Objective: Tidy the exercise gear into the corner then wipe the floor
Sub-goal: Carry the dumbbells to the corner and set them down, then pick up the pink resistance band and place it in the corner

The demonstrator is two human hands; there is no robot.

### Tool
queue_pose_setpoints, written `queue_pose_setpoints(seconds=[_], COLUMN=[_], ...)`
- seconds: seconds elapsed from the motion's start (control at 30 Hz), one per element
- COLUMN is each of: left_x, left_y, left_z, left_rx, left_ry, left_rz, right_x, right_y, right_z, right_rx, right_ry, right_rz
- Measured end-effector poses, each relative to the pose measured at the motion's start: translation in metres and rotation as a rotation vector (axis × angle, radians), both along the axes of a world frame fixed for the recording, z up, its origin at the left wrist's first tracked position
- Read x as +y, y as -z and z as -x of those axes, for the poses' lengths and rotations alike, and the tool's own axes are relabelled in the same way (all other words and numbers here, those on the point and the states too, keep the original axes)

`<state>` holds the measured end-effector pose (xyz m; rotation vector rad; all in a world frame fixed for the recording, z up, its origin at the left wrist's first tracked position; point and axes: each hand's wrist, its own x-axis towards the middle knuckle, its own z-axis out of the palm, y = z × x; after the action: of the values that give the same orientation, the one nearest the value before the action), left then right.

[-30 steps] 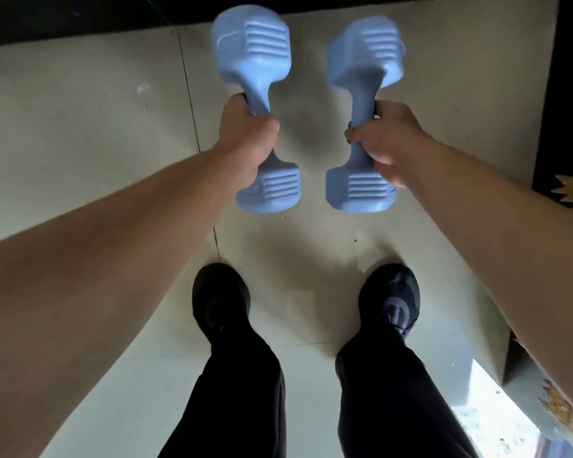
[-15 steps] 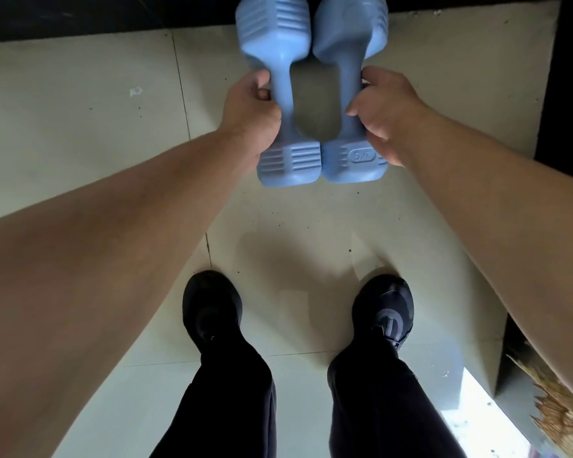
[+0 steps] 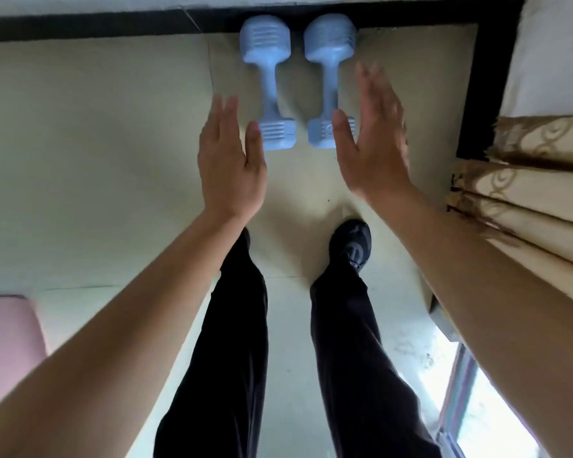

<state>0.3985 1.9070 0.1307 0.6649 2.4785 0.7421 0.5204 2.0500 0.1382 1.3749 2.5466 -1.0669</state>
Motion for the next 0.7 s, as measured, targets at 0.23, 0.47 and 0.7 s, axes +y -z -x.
queue_pose_setpoints(seconds=[0.23, 0.47, 0.7], left_x=[0.012, 0.036, -0.051], left_y=[-0.204, -0.475, -0.626], left_z=[0.029, 0.076, 0.049], left_rx=[0.406, 0.747, 0.824], left_ry=[0.146, 0.101, -0.190], left_rz=[-0.041, -0.149, -0.040], right_x=[0.014, 0.042, 0.011], right_y=[-0.193, -0.432, -0.580], right_z=[0.012, 0.069, 0.096], right_rx=[0.087, 0.479, 0.626], right_ry=[-0.173, -0.186, -0.292], right_rz=[-0.348, -0.657, -0.621])
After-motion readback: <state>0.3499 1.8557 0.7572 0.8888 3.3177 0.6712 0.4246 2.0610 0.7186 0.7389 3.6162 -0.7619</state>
